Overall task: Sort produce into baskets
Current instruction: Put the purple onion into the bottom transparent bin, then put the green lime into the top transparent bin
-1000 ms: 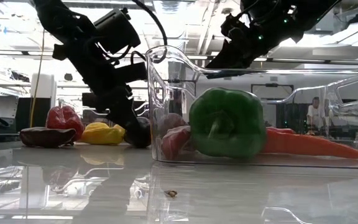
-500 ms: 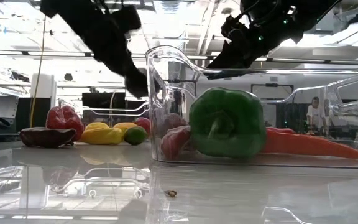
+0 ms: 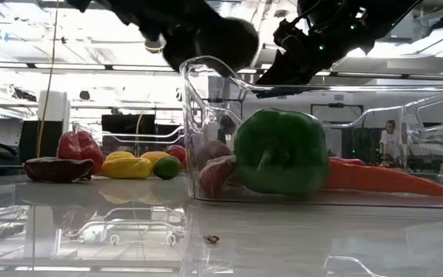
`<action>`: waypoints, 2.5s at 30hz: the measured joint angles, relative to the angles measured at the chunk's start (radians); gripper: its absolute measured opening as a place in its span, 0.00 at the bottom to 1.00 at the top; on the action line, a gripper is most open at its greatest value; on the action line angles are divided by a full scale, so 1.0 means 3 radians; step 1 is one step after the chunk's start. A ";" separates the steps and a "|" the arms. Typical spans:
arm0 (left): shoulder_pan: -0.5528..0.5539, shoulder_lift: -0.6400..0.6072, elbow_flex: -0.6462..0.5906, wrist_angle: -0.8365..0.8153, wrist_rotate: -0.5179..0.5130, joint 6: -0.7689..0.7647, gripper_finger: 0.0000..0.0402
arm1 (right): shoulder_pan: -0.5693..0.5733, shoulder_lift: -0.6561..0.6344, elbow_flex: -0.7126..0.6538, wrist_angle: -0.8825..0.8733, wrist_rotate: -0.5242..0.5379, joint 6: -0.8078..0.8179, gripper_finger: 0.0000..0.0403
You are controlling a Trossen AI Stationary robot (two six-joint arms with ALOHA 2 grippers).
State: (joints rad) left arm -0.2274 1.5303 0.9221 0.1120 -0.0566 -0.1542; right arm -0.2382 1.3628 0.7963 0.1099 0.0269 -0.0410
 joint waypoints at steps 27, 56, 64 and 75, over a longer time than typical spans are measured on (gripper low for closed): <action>0.0819 -0.0297 -0.0433 -0.1294 -0.1193 0.0678 0.75 | 0.0058 0.0000 0.0000 0.0133 0.0000 -0.0023 0.81; 0.0946 0.0732 -0.0105 -0.1530 -0.1708 0.1341 0.64 | 0.0029 0.0000 0.0000 0.0057 0.0000 -0.0047 0.81; 0.0862 0.0738 -0.0055 -0.1729 -0.1693 0.1242 0.57 | 0.0028 0.0000 0.0000 0.0045 0.0000 -0.0055 0.81; 0.0844 0.0739 0.0100 -0.2312 -0.1522 0.0671 0.51 | 0.0029 0.0000 0.0000 0.0044 -0.0001 -0.0045 0.81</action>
State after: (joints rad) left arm 0.0257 1.7519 0.9520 -0.5815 -0.5132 0.0470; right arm -0.2295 1.3628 0.7963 0.1230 0.0266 -0.0546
